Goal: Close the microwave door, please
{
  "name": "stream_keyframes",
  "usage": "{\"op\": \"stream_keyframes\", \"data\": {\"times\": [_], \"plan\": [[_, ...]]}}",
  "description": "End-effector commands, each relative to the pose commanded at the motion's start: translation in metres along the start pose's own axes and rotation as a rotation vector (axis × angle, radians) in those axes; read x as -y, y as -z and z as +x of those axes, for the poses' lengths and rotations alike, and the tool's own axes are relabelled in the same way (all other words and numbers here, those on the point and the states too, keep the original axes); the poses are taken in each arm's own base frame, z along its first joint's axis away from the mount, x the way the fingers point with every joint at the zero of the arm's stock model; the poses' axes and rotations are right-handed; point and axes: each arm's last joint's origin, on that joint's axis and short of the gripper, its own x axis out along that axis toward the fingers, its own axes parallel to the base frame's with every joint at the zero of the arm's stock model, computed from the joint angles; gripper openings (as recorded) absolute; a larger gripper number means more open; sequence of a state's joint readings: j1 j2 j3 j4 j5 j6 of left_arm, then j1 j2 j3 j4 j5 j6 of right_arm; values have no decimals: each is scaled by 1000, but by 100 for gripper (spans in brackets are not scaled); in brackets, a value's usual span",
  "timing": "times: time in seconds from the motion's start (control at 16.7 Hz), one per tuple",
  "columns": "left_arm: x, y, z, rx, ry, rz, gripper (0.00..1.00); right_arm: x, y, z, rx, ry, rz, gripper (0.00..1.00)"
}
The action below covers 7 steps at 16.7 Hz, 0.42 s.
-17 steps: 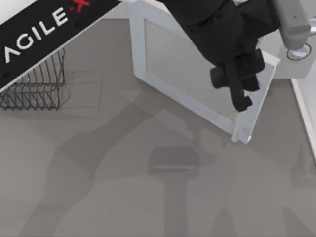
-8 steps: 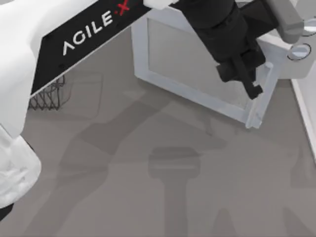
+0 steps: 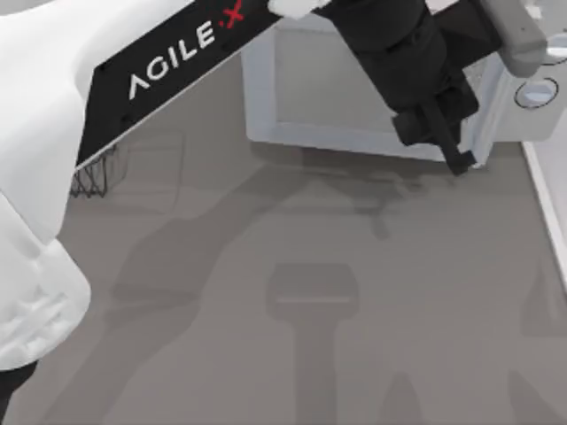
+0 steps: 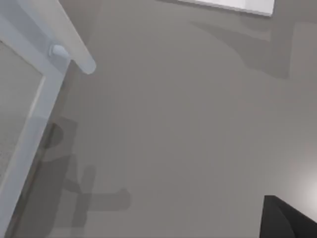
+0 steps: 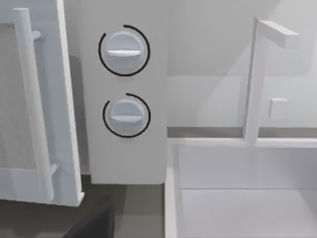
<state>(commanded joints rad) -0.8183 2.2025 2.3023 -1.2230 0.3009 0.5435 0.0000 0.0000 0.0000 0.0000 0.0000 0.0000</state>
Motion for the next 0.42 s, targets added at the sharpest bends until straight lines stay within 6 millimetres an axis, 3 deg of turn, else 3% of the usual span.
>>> {"op": "stream_keyframes", "data": {"times": [0.42], "plan": [[3, -12, 7, 2, -2, -1, 0, 0, 0, 0, 0, 0, 0, 100]]}}
